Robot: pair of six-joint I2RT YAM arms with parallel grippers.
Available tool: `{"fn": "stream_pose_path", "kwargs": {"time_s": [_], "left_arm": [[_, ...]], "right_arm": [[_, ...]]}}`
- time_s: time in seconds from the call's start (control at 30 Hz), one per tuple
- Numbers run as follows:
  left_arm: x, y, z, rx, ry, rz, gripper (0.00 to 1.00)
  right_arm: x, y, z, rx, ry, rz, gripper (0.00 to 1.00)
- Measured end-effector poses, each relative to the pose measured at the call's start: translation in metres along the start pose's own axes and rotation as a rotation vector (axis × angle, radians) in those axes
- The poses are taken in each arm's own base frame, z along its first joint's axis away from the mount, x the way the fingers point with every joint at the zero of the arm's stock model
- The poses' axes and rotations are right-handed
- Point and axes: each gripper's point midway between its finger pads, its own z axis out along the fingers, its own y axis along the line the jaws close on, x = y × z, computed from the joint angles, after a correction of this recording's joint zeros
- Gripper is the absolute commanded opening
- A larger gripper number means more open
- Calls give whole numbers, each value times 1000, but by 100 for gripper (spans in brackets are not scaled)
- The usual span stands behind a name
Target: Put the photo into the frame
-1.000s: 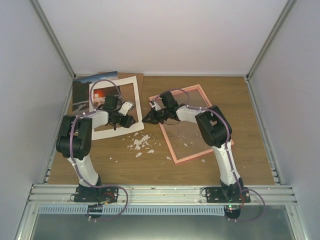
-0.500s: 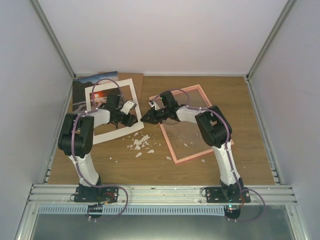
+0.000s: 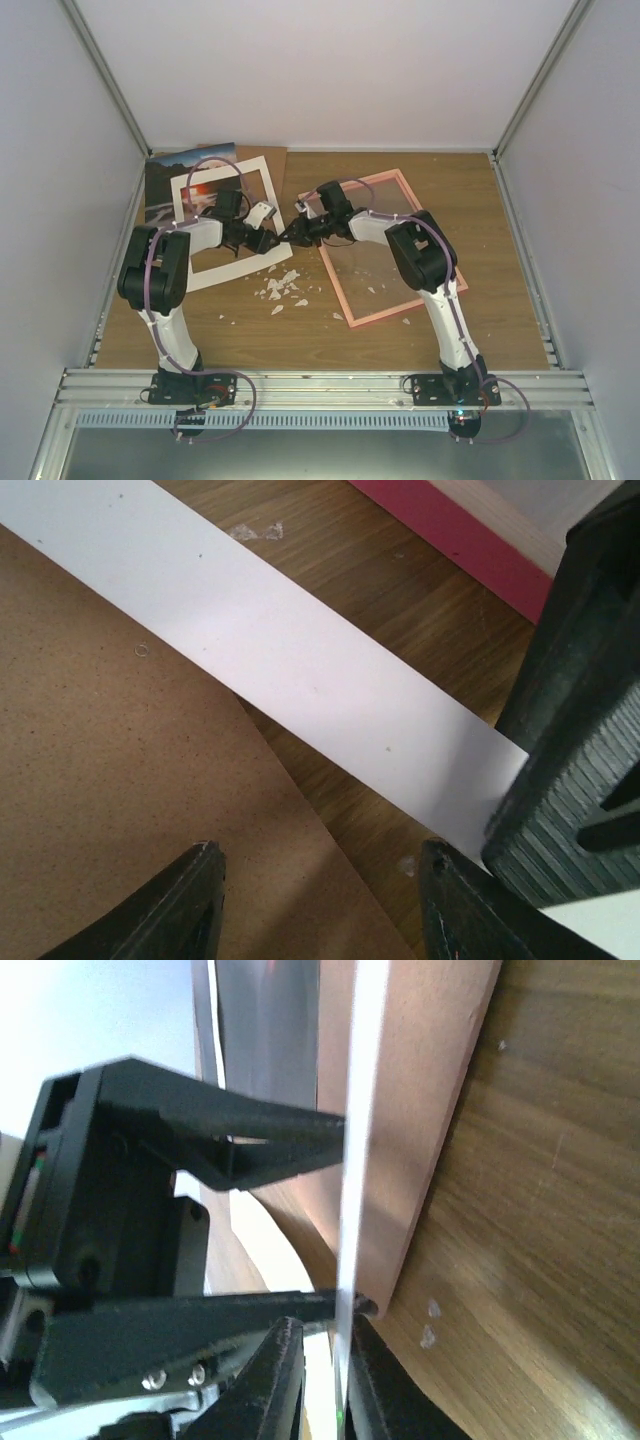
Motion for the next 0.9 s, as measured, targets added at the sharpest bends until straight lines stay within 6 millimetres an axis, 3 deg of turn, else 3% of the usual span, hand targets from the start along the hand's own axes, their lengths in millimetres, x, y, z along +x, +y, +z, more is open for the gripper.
{"fn": "stream_pose_path", "kwargs": {"time_s": [0.07, 0.23, 0.37, 0.5, 0.6, 0.73, 0.9], "left_arm": [[0, -2, 1, 1, 2, 6, 56], [0, -3, -6, -7, 10, 16, 68], [-11, -9, -32, -40, -24, 64, 86], [-33, -15, -70, -95, -108, 129, 99], [-42, -18, -93, -135, -157, 162, 99], [-37, -21, -106, -168, -173, 177, 99], [-30, -21, -106, -178, -160, 182, 99]], "right_arm": [[-4, 1, 1, 0, -4, 2, 1], [-3, 3, -2, 19, 4, 4, 1], [1, 17, -18, 32, 8, -37, 1], [8, 39, -56, 25, -7, -106, 1], [16, 45, -89, 27, -24, -155, 1], [31, 36, -126, 43, -27, -207, 1], [55, 5, -183, 82, -38, -222, 0]]}}
